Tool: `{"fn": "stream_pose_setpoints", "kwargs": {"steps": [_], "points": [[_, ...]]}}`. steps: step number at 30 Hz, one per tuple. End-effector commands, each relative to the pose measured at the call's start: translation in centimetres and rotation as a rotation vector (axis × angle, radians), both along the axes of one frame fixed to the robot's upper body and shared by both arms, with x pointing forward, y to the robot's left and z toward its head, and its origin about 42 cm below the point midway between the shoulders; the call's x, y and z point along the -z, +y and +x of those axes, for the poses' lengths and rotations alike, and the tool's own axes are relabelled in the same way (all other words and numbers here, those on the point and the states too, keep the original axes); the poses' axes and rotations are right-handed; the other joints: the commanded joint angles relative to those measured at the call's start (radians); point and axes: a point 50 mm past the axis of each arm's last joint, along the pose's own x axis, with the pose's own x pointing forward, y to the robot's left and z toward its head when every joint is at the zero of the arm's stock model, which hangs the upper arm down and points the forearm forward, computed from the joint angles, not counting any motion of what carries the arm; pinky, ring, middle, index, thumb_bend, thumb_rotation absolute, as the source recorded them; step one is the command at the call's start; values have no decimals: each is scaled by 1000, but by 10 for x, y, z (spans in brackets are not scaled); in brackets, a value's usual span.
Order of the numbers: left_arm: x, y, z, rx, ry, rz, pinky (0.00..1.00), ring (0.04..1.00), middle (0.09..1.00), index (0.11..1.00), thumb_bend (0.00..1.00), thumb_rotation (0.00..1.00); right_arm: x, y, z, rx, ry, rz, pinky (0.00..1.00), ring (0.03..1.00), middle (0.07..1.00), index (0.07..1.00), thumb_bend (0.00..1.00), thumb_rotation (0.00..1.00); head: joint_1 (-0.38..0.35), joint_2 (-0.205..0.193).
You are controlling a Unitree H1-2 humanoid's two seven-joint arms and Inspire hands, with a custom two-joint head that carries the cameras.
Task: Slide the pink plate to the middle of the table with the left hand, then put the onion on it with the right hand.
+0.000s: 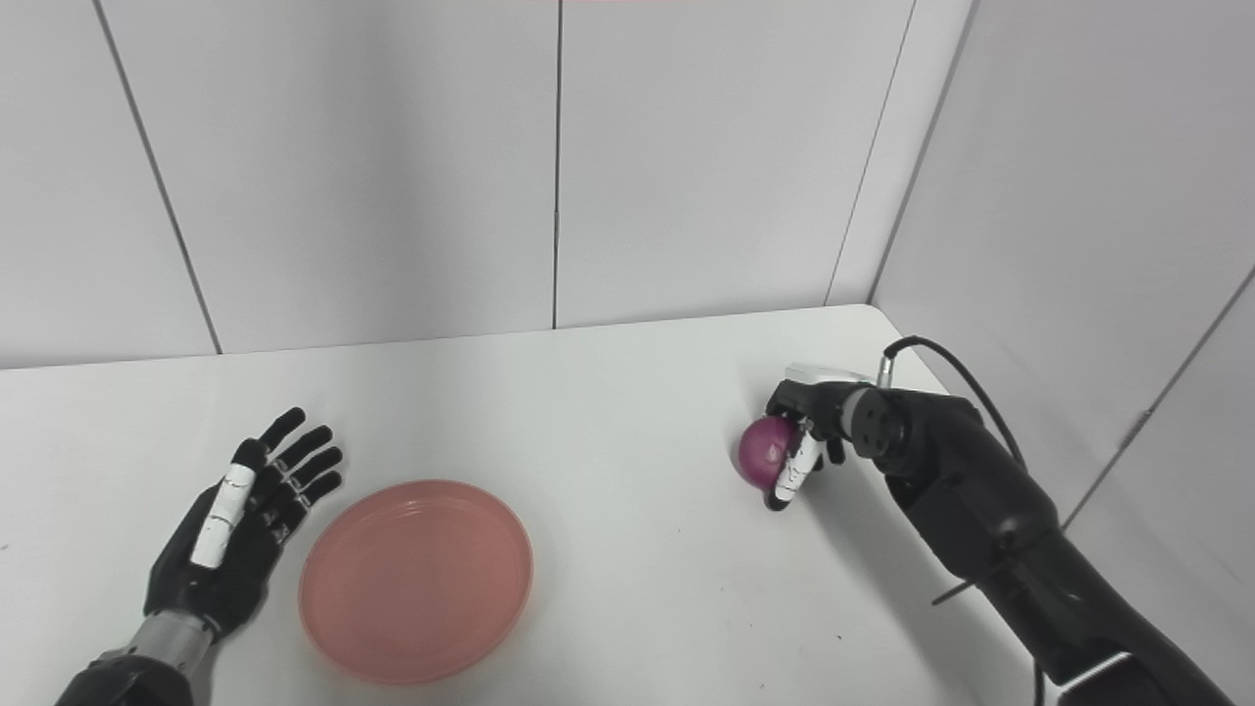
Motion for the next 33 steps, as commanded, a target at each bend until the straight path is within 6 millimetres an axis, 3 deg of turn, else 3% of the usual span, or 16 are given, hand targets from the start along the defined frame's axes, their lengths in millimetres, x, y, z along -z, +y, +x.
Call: {"fn": "stream_pose_setpoints", "kwargs": {"steps": [1, 6, 12, 33], "points": [[40, 5, -18, -4, 203, 36, 876, 855, 854, 878, 806, 643, -9, 9, -1, -48, 2, 24, 239, 312, 477, 489, 531, 2, -1, 1], [41, 4, -18, -4, 204, 33, 877, 857, 853, 877, 804, 638, -21, 18, -2, -68, -18, 46, 235, 313, 435, 527, 525, 1, -2, 2], [41, 3, -19, -4, 203, 37, 876, 856, 850, 880, 801, 642, -31, 29, -1, -102, -32, 84, 229, 317, 450, 523, 527, 2, 2, 3], [39, 5, -17, -1, 208, 38, 874, 858, 855, 884, 802, 636, -28, 31, 1, -94, -18, 195, 264, 339, 478, 491, 531, 0, 5, 3]]}}
